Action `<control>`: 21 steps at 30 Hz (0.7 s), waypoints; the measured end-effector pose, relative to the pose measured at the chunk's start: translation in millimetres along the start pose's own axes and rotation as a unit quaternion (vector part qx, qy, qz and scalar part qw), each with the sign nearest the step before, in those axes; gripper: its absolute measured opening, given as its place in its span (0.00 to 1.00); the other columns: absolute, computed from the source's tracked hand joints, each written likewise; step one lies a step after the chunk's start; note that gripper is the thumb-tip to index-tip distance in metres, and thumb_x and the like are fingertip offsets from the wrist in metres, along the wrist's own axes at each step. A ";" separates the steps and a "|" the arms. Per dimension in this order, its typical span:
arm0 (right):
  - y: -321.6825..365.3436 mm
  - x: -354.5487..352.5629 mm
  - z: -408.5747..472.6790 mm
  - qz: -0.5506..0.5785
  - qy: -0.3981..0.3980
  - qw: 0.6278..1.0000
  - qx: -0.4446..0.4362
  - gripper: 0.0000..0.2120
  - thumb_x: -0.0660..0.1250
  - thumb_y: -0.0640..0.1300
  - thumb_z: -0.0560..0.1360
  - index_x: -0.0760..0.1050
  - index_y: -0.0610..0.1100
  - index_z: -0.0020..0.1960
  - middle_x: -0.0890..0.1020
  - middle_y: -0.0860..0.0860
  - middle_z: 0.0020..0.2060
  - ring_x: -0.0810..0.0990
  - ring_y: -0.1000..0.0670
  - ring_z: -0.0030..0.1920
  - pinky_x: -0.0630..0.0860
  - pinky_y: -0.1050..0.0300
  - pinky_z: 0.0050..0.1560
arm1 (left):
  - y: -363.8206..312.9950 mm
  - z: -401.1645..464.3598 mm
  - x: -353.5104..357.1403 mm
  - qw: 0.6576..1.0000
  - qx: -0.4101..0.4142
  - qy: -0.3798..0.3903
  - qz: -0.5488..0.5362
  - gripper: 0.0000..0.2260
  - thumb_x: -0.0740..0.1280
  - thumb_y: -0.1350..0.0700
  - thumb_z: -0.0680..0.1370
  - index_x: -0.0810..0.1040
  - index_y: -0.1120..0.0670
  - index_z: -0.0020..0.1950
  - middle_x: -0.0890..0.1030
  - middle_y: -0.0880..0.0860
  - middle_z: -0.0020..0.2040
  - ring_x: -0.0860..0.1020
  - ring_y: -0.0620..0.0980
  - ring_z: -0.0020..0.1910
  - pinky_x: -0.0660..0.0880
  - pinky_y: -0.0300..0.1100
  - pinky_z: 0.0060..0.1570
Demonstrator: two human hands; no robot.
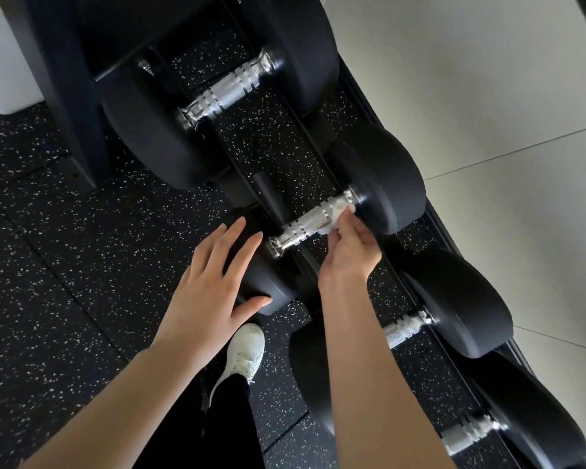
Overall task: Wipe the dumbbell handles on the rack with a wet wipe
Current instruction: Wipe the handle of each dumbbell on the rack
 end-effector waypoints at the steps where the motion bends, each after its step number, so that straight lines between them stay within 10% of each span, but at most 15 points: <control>1: 4.6 1.7 2.8 0.009 -0.004 1.000 -0.005 0.01 0.70 0.36 0.73 0.78 0.41 0.43 0.83 0.51 0.37 0.82 0.57 0.36 0.77 0.64 0.40 | 0.3 0.3 0.2 1.000 -0.001 0.001 -0.002 0.37 0.68 0.42 0.71 0.60 0.52 0.76 0.59 0.53 0.76 0.60 0.56 0.72 0.76 0.55 0.54; 21: -33.5 12.8 12.2 0.093 0.283 0.946 0.127 0.13 0.61 0.31 0.75 0.69 0.39 0.58 0.79 0.44 0.51 0.76 0.46 0.58 0.70 0.51 0.66 | 1.8 -0.4 2.0 1.000 0.009 -0.010 -0.006 0.36 0.64 0.40 0.72 0.59 0.52 0.76 0.59 0.53 0.76 0.60 0.57 0.73 0.78 0.59 0.51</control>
Point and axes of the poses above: each hand's wrist, its own z-axis towards the middle knuckle, its own x-axis out of the palm, y = z × x, the point moved 7 cm from there along z, towards the middle knuckle
